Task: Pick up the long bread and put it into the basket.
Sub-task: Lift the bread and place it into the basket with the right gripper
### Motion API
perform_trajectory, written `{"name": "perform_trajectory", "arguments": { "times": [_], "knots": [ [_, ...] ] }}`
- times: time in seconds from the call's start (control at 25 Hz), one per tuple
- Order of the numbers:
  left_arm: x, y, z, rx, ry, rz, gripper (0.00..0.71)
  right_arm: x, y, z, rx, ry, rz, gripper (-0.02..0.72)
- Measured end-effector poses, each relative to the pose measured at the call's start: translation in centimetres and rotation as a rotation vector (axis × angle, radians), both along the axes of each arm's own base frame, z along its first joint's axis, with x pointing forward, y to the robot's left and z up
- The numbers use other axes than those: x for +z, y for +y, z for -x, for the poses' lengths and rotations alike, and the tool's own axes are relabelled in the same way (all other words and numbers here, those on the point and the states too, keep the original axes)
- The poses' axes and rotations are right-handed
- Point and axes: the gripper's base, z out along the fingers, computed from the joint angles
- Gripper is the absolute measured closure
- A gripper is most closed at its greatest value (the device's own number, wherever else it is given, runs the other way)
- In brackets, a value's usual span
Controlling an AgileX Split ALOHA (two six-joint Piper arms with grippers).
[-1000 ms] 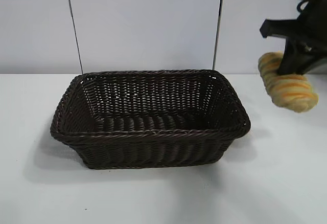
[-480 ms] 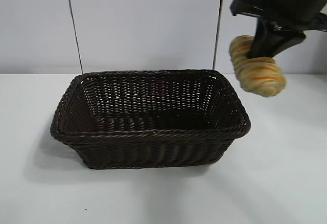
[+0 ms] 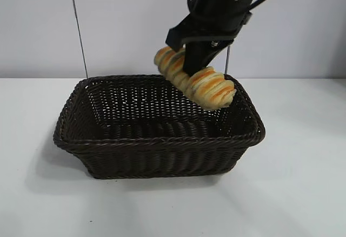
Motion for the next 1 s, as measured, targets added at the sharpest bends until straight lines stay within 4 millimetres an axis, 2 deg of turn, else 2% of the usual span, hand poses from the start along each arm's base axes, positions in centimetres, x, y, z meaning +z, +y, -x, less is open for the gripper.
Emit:
{"name": "perform_trajectory", "arguments": {
  "times": [0.24, 0.32, 0.4, 0.44, 0.48, 0.6, 0.64, 0.76, 1.0],
  "knots": [
    [0.0, 0.0, 0.0, 0.000, 0.000, 0.000, 0.016, -4.7, 0.7, -1.1, -0.012, 0.048, 0.018, 0.660],
    [0.0, 0.0, 0.0, 0.000, 0.000, 0.000, 0.016, -5.2, 0.8, -1.2, -0.020, 0.061, 0.017, 0.656],
    [0.0, 0.0, 0.0, 0.000, 0.000, 0.000, 0.016, -5.0, 0.8, -1.2, -0.027, 0.060, 0.006, 0.603],
    [0.0, 0.0, 0.0, 0.000, 0.000, 0.000, 0.016, -4.7, 0.8, -1.1, -0.029, 0.054, 0.001, 0.556],
    [0.0, 0.0, 0.0, 0.000, 0.000, 0.000, 0.016, -4.4, 0.8, -1.2, -0.029, 0.047, -0.003, 0.470],
    [0.0, 0.0, 0.0, 0.000, 0.000, 0.000, 0.016, -2.9, 0.8, -1.2, -0.047, 0.021, -0.029, 0.148],
    [0.0, 0.0, 0.0, 0.000, 0.000, 0.000, 0.016, -2.2, 0.8, -1.2, -0.060, 0.011, -0.044, 0.092],
    [0.0, 0.0, 0.0, 0.000, 0.000, 0.000, 0.016, 1.0, 0.9, -1.4, -0.155, -0.017, -0.124, 0.029],
    [0.0, 0.0, 0.0, 0.000, 0.000, 0.000, 0.016, 8.4, 0.3, -1.7, -0.554, -0.007, -0.316, 0.012]
  ]
}}
